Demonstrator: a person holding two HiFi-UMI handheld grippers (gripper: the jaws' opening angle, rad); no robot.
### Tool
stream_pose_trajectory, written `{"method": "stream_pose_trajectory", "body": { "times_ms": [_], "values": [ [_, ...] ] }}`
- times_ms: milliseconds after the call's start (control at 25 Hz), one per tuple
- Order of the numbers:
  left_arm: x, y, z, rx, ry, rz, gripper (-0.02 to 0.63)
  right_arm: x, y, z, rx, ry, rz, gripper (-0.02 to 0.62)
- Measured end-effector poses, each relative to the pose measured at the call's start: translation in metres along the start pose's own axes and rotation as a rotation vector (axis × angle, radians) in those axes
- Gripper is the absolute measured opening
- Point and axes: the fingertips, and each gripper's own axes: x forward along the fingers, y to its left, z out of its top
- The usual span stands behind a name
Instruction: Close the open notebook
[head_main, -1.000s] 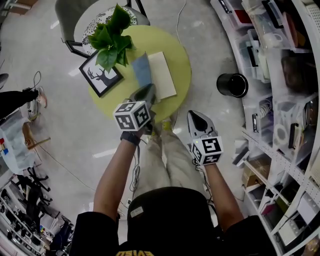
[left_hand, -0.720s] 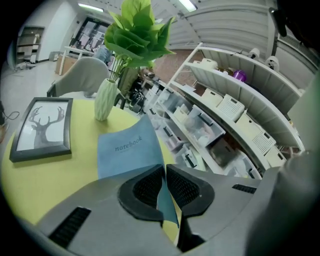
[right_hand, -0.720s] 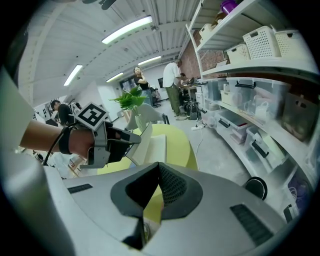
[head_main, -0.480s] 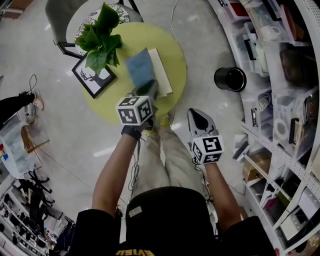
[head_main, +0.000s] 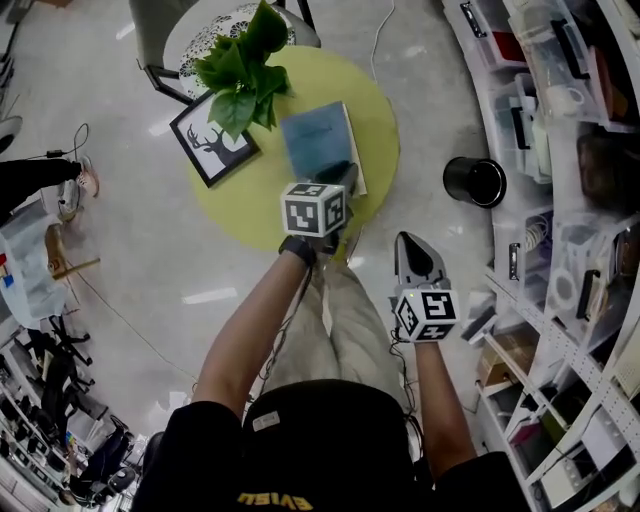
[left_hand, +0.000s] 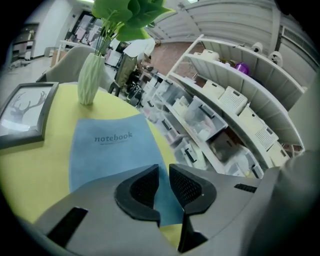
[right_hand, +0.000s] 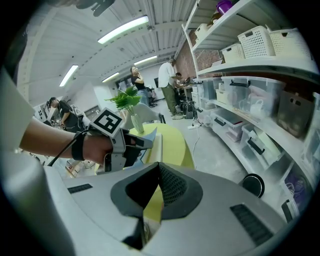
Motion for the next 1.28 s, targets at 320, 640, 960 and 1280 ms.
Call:
{"method": "stream_pose_trajectory", "body": {
  "times_ms": [320, 640, 960, 1280],
  "values": [
    [0.028, 0.003, -0.014, 0.073, 0.070, 0.024, 0.094, -0.002, 0.002, -0.001, 0.000, 0.001, -0.003, 0.001],
    [0.035, 0.002, -0.017, 0.240, 0.132, 0.085, 0.107, -0.001, 0.007, -0.005, -0.004, -0.003, 0.002, 0.002],
    [-0.093, -0.081, 0.003, 0.540, 0.027, 0.020, 0.106, -0.043, 0.027, 0.054, -0.032, -0.069, 0.018, 0.001],
    [-0.300, -0.122, 0.083, 0.583, -0.310, 0.052, 0.066, -0.103, 0.084, 0.155, -0.184, -0.224, 0.098, 0.002]
  ]
}}
